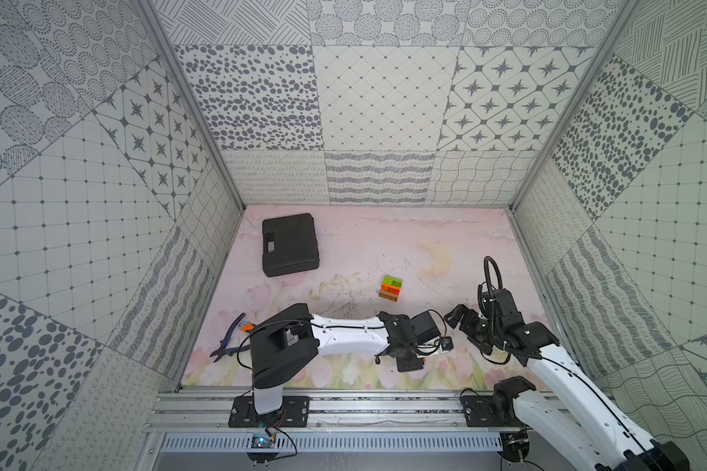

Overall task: Assemble the number 5 with lego
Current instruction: Place the lego brick at the center of the board.

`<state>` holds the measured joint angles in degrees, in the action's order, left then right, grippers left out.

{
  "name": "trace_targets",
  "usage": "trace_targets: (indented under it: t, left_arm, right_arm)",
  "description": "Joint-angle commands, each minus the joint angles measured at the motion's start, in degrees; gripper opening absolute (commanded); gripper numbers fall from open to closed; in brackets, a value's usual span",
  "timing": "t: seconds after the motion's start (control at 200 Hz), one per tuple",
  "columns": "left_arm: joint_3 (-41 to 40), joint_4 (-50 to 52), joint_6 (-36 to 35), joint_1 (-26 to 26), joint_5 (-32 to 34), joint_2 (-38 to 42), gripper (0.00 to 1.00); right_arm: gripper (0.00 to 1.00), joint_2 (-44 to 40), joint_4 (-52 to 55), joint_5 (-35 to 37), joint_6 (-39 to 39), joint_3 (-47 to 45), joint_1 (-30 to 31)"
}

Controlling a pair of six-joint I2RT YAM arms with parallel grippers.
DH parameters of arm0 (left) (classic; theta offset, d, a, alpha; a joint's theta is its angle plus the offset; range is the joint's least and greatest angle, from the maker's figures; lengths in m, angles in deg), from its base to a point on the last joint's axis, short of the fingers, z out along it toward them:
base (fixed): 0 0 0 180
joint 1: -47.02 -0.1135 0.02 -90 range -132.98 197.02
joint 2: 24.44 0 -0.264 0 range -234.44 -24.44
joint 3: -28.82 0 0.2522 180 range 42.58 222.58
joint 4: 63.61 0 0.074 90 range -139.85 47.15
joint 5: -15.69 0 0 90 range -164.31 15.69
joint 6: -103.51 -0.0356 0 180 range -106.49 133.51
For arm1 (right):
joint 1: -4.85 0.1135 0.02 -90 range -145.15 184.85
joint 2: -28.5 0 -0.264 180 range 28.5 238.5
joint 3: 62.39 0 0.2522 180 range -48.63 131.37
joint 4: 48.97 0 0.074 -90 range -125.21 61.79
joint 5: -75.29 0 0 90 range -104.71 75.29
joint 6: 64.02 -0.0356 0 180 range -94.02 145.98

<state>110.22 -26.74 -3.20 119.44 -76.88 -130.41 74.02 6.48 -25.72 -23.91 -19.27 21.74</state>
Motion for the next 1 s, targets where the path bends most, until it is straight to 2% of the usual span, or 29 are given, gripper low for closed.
trace_targets:
  t: [0.0, 0.26, 0.42, 0.575, 0.655, 0.735, 0.84, 0.901, 0.991]
  left_arm:
    - [2.23, 6.98, -4.98, 0.33, 0.34, -2.04, 0.33]
    - [1.82, 7.12, -5.57, 0.32, 1.77, -1.10, 0.42]
    - [0.08, 6.33, -4.49, 0.34, 1.42, 1.37, 0.54]
    - [-3.41, 2.88, -0.06, 0.30, -0.18, 8.35, 0.59]
    - [-8.58, -5.36, 4.50, 0.00, 1.40, 15.45, 0.60]
    - [-16.31, -15.42, 11.89, -1.18, 4.89, 24.50, 0.61]
    - [-27.16, -26.80, 24.46, -5.31, 7.68, 36.83, 0.67]
    - [-32.09, -29.82, 31.59, -7.47, 10.80, 42.93, 0.74]
    - [-36.43, -28.38, 39.11, -9.94, 15.20, 50.52, 0.78]
  right_arm:
    - [0.99, 0.74, -2.58, -2.26, 1.50, -0.36, -0.20]
    - [0.99, 1.31, -4.03, -3.97, 1.39, -0.80, -0.19]
    - [0.99, 1.22, -2.97, -3.84, 2.03, -0.44, -0.19]
    - [0.99, 1.24, -2.86, -4.93, 2.92, 0.35, -0.10]
    - [0.99, 1.83, -2.31, -4.70, 3.93, 1.30, 1.20]
    - [0.96, 3.38, -1.38, -1.43, 4.12, 3.41, 5.51]
    - [0.89, 7.33, -2.16, 4.49, 1.61, 4.85, 14.87]
    - [0.86, 10.80, -2.75, 7.30, -0.49, 6.25, 21.13]
    - [0.85, 16.89, -2.56, 13.57, -3.70, 9.33, 30.97]
